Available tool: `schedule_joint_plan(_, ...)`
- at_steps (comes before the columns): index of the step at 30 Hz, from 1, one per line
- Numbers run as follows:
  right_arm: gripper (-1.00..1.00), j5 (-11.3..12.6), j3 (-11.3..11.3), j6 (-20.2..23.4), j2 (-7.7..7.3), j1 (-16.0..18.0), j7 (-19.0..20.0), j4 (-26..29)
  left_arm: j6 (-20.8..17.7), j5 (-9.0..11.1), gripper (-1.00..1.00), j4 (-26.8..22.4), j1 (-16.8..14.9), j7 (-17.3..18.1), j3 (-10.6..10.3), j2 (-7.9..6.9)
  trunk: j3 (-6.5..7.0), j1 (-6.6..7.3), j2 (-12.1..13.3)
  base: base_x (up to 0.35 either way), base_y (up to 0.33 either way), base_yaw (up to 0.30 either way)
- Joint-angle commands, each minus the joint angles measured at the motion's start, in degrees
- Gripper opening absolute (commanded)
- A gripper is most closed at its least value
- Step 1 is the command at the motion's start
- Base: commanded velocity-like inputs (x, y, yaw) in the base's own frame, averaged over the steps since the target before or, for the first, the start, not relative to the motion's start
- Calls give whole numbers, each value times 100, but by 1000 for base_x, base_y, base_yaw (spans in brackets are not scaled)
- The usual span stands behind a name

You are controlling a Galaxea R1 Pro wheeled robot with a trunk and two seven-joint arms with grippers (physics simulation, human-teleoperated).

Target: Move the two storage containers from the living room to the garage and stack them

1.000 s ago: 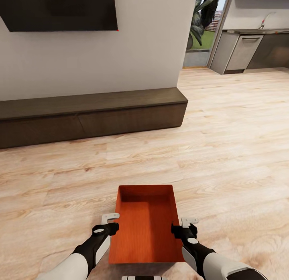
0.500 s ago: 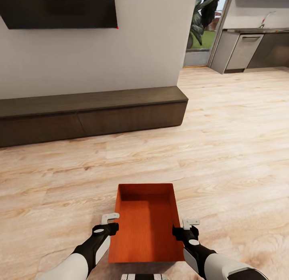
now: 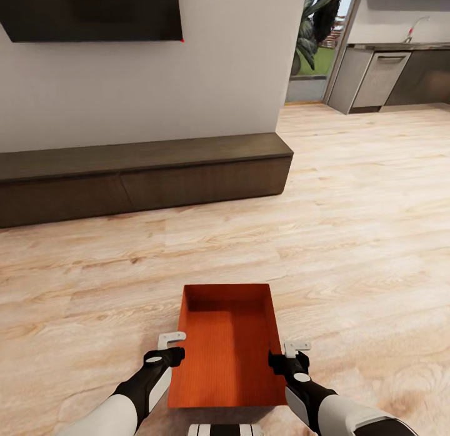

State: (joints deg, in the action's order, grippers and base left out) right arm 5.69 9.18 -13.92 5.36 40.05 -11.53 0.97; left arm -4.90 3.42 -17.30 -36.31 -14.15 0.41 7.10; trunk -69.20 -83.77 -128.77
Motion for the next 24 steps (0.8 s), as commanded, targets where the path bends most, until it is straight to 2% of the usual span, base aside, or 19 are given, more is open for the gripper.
schedule_joint_plan(1,100,61,49,-22,3,3,-14,-7,-29,36,100,-12,1,-17,3,2,-4,1,-1,0,0,0)
schedule_joint_plan(24,100,55,49,-40,17,3,-33,-5,-29,41,100,8,1,-10,3,2,-4,1,-1,-40,-6,0)
